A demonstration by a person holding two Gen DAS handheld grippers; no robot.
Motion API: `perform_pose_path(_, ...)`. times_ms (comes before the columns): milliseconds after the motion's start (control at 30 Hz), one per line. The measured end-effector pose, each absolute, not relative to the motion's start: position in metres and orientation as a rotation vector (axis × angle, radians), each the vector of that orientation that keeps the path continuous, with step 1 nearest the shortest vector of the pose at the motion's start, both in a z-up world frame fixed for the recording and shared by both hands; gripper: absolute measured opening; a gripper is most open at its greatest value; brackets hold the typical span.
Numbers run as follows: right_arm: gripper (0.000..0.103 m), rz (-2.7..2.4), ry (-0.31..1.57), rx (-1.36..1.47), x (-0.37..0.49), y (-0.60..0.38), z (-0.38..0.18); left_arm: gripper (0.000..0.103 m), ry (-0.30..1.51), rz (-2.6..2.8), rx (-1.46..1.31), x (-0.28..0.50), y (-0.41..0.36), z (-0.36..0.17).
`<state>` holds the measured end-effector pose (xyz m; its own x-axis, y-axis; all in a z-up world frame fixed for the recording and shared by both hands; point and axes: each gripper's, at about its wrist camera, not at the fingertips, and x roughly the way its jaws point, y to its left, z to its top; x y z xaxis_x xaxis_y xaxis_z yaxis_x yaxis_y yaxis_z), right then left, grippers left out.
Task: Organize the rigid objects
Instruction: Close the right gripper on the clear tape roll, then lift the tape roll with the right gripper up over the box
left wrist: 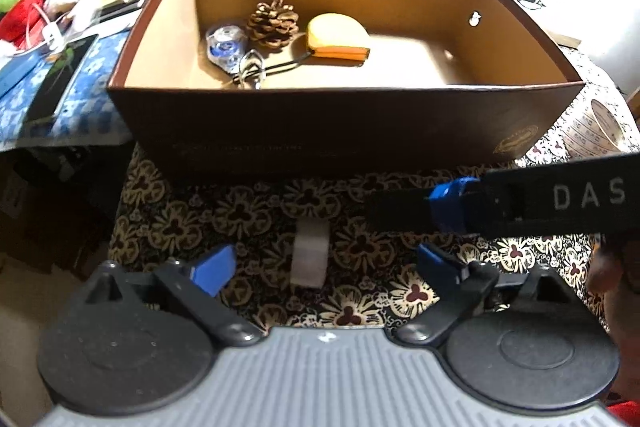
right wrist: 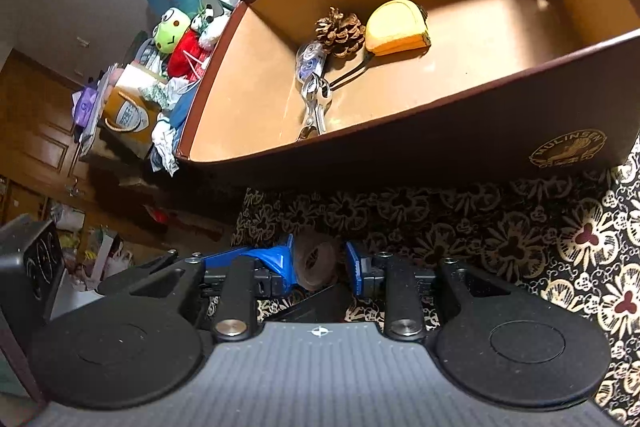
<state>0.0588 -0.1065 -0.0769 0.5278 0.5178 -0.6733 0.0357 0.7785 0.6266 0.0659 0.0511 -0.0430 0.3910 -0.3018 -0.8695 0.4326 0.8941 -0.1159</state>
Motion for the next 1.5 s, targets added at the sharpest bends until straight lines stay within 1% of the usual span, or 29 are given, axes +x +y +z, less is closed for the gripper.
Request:
perform_pose_path(67,0.01,0.312,0.984,0.647,0.061,-0.106,-0.078,0.081,1.07,-0.495,0.141,0.069,0.054,-0.043)
perform_pose_path(267,0.01,0.313,0.978,0.691,0.065,-0.1,-0.083,0.08,1.084,-0.573,0.106,0.076,0.064,-0.047)
perform_pose_path(300,0.01,0.317,0.978,0.698,0.066,-0.098,-0.084,0.074,1.083,-0.585,0.104,0.076,0.065,-0.047)
perform_pose_path(333,0.01,0.319,0.98,0.701,0.067,-0.096,-0.084,0.071,1.085,-0.596,0.107,0.077,0.065,-0.047)
perform_pose_path(367,0.01,0.322,0.982,0.702,0.068,-0.093,-0.085,0.063,1.086,-0.601,0.113,0.077,0.065,-0.048)
perform_pose_path(433,0.012,0.331,0.988,0.706,0.071,-0.089,-0.087,0.055,1.099,-0.606,0.115,0.081,0.067,-0.05)
perform_pose_path(467,0.012,0.333,0.991,0.707,0.072,-0.088,-0.087,0.053,1.108,-0.608,0.112,0.083,0.068,-0.051)
perform_pose_path(533,0.011,0.334,1.002,0.704,0.075,-0.085,-0.088,0.045,1.122,-0.611,0.107,0.085,0.07,-0.053)
perform_pose_path(567,0.01,0.332,1.011,0.701,0.076,-0.083,-0.089,0.037,1.127,-0.616,0.105,0.086,0.071,-0.054)
perform_pose_path(600,0.01,0.331,1.021,0.701,0.078,-0.082,-0.09,0.032,1.133,-0.623,0.103,0.087,0.071,-0.055)
perform_pose_path(633,0.01,0.331,1.032,0.705,0.079,-0.081,-0.092,0.023,1.137,-0.628,0.103,0.087,0.071,-0.056)
perform_pose_path(667,0.01,0.33,1.043,0.71,0.08,-0.081,-0.094,0.016,1.142,-0.633,0.105,0.087,0.071,-0.057)
perform_pose_path(767,0.008,0.326,1.066,0.725,0.082,-0.079,-0.098,0.015,1.147,-0.64,0.103,0.087,0.071,-0.058)
perform_pose_path(1000,0.0,0.33,1.048,0.735,0.077,-0.084,-0.097,0.014,1.132,-0.655,0.094,0.084,0.074,-0.054)
perform_pose_path(1333,0.0,0.316,0.967,0.747,0.049,-0.113,-0.076,0.014,1.077,-0.764,0.106,0.072,0.054,-0.029)
perform_pose_path(1500,0.0,0.278,0.895,0.747,0.025,-0.136,-0.052,0.014,1.022,-0.864,0.129,0.061,0.033,-0.008)
